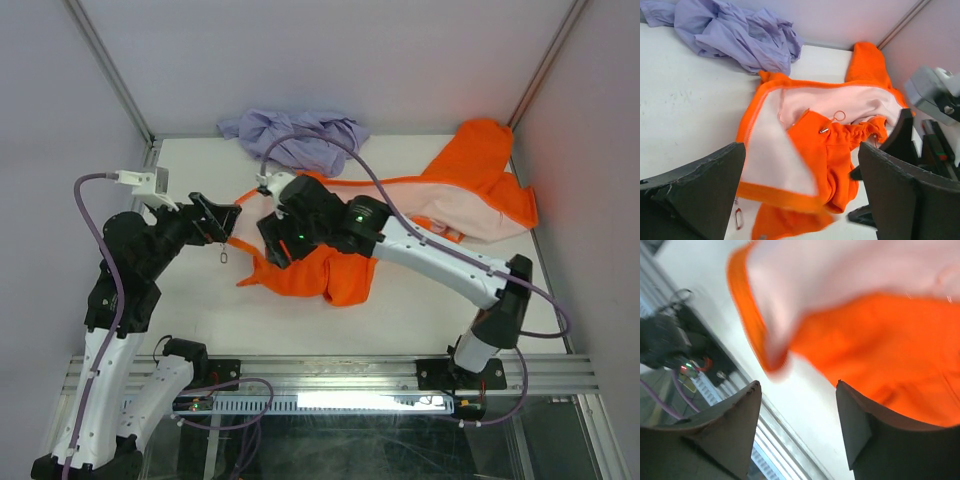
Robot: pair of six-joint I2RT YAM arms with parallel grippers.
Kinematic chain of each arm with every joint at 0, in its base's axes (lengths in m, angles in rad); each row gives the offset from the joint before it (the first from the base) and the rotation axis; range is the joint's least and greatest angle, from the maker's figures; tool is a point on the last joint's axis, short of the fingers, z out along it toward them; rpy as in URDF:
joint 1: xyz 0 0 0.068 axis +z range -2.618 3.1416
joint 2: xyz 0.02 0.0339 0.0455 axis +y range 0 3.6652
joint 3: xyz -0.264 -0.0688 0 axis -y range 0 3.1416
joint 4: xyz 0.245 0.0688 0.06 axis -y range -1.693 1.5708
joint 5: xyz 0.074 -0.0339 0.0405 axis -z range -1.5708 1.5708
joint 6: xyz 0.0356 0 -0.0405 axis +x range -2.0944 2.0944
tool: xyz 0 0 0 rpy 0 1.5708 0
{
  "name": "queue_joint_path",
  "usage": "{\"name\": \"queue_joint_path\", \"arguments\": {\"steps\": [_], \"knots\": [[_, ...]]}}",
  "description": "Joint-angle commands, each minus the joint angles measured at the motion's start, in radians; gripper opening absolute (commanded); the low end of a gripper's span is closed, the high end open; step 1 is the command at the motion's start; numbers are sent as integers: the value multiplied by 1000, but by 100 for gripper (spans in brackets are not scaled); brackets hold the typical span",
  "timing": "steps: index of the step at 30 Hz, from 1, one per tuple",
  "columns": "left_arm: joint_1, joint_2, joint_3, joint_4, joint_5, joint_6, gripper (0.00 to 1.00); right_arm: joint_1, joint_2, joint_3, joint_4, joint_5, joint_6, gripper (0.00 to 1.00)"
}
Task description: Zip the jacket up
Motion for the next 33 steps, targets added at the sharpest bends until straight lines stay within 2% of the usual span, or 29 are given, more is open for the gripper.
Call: {"name": "queue_joint_path", "arguments": {"steps": [1, 3, 7, 10, 15, 17, 21, 24, 28, 31, 33], "knots": [[-7, 33, 12, 0, 21, 22, 99, -129, -270, -222, -35, 16, 14, 69], [-5, 67, 3, 2, 41, 30, 99, -247, -357, -351, -37, -9, 62, 74], [-7, 196, -11, 32, 109, 59, 99, -498, -487, -544, -18, 88, 186, 87], [-7, 321, -4, 98, 158, 78, 99, -701, -562, -687, 83, 100, 279, 93], [-41, 613, 110, 161, 140, 159, 99, -898, -561, -840, 294, -13, 392, 99], [-52, 733, 182, 171, 121, 193, 99, -931, -522, -862, 348, -67, 442, 99], [-106, 976, 382, 162, 99, 275, 99, -931, -475, -939, 429, -68, 564, 99], [-168, 1119, 552, 149, 65, 378, 99, -931, -470, -1033, 542, -71, 658, 99], [-223, 1300, 736, 110, 43, 502, 99, -931, -433, -1074, 609, -84, 709, 99], [-241, 1429, 863, 69, 44, 555, 99, -932, -411, -1094, 649, -75, 708, 89], [-254, 1510, 921, 51, 60, 585, 99, -932, -396, -1087, 650, -85, 687, 77]]}}
